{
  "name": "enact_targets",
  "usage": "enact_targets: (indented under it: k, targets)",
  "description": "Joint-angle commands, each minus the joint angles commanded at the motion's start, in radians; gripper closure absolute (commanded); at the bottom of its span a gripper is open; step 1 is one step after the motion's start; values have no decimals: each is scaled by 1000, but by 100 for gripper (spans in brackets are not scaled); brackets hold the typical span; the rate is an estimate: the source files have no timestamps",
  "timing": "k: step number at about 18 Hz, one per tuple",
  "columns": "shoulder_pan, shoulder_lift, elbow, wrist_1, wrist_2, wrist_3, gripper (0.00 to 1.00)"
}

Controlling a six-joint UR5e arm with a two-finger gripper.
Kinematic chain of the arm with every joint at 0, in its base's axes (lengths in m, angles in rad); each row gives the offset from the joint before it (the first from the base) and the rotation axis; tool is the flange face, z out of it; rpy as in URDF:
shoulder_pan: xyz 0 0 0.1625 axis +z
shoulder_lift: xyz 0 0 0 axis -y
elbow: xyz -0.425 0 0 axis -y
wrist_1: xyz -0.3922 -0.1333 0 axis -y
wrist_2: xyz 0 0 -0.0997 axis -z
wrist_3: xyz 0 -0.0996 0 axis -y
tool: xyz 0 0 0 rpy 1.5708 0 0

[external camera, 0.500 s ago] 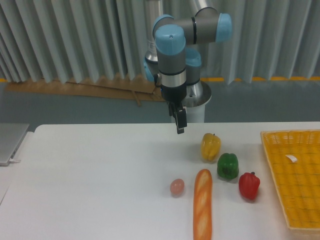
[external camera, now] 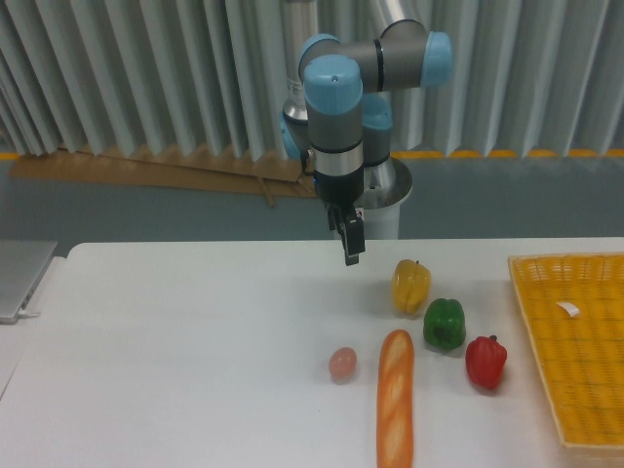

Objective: Place the bread in the basket

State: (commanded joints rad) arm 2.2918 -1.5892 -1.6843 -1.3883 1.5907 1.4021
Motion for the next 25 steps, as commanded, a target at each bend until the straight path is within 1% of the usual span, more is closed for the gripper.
enact_targets:
  k: [3, 4, 6, 8, 9, 12, 14, 18, 20, 23, 25]
  targets:
    - [0, 1, 20, -12, 12, 3, 0]
    - [0, 9, 23, -24, 14, 5, 0]
    - [2, 24, 34, -69, 14, 12, 0]
    - [2, 35, 38, -93, 15, 11, 0]
    - [5, 37, 38, -97, 14, 12, 0]
    - [6, 34, 35, -98, 14, 8, 0]
    - [5, 28, 32, -97, 6, -20, 0]
    - [3, 5, 32, -95, 3, -202, 0]
    - [8, -9, 32, -92, 0, -256, 0]
    - [15, -29, 32, -84, 0, -261, 0]
    - [15, -35, 31, -58, 2, -261, 0]
